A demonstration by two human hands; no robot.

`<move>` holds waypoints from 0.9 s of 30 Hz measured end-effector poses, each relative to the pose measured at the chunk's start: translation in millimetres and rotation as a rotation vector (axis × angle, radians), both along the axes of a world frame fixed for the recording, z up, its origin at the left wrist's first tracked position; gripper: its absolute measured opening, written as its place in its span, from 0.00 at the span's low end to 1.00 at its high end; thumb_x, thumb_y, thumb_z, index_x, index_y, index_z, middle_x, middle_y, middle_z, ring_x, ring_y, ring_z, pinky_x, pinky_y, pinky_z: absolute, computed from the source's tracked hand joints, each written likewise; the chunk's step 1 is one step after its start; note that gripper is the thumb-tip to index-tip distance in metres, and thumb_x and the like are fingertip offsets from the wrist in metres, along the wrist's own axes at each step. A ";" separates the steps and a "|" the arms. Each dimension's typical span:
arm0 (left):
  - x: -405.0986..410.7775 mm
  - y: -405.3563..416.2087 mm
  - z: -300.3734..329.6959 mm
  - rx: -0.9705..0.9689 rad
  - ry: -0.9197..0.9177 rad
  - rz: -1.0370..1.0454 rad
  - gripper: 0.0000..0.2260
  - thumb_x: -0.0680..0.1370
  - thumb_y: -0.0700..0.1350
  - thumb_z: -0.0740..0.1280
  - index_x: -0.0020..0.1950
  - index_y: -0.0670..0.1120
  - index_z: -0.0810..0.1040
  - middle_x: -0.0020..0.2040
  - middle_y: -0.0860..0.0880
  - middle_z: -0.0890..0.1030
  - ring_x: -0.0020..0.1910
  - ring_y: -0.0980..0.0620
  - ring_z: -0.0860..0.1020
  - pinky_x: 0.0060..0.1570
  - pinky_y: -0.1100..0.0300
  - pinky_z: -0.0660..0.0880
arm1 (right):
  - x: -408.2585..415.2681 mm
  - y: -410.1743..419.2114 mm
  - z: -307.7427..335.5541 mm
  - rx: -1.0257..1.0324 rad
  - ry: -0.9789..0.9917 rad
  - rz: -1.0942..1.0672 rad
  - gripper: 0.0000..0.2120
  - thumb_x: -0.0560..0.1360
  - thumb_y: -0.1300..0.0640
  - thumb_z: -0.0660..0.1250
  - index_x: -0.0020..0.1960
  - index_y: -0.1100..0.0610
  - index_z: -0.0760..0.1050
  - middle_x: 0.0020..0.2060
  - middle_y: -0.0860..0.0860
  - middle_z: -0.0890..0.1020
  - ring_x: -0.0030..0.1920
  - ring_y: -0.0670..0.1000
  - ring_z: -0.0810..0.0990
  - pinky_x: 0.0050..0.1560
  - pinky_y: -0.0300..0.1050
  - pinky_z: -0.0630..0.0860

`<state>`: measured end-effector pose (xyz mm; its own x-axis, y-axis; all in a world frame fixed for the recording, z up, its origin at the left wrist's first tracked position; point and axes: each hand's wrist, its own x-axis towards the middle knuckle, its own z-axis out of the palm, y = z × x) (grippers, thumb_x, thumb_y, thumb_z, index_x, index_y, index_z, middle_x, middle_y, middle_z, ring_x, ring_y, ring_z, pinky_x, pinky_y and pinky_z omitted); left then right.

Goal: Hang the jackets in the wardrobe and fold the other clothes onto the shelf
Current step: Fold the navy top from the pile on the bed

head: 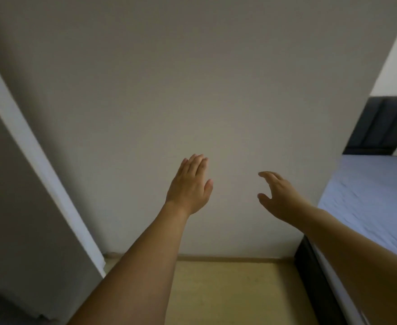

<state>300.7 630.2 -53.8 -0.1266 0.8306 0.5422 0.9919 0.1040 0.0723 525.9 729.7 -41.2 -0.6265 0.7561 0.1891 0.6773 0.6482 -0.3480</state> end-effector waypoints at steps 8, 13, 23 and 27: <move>195.4 78.9 -46.8 -0.108 -0.064 0.026 0.26 0.81 0.51 0.56 0.76 0.40 0.60 0.75 0.43 0.63 0.76 0.45 0.58 0.77 0.52 0.47 | 204.5 78.6 -62.9 -0.123 -0.048 -0.028 0.29 0.78 0.51 0.64 0.76 0.54 0.57 0.74 0.53 0.64 0.71 0.54 0.67 0.68 0.48 0.66; 279.8 114.6 -72.9 -0.130 -0.186 0.110 0.25 0.82 0.51 0.56 0.76 0.40 0.61 0.75 0.43 0.63 0.76 0.46 0.58 0.77 0.52 0.47 | 291.4 124.4 -85.2 -0.231 -0.086 -0.064 0.29 0.79 0.53 0.63 0.76 0.54 0.57 0.74 0.53 0.63 0.73 0.55 0.64 0.70 0.49 0.63; 440.9 218.5 -150.1 -0.305 -0.251 0.101 0.25 0.82 0.51 0.56 0.76 0.42 0.60 0.75 0.44 0.63 0.75 0.47 0.60 0.76 0.51 0.50 | 452.2 230.9 -141.7 -0.316 -0.129 -0.085 0.29 0.79 0.53 0.63 0.76 0.55 0.57 0.74 0.53 0.62 0.72 0.54 0.64 0.70 0.48 0.62; 526.7 271.2 -166.3 -0.343 -0.250 0.155 0.25 0.82 0.51 0.57 0.76 0.42 0.61 0.75 0.44 0.64 0.74 0.47 0.61 0.76 0.50 0.51 | 537.8 298.1 -159.0 -0.339 -0.121 -0.072 0.28 0.79 0.53 0.63 0.76 0.56 0.58 0.74 0.54 0.64 0.72 0.54 0.65 0.69 0.47 0.63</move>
<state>827.4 901.4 -220.0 -0.3560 0.9178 0.1760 0.9192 0.3100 0.2429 1063.7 1027.8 -200.2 -0.5719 0.8061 -0.1520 0.7665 0.4592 -0.4490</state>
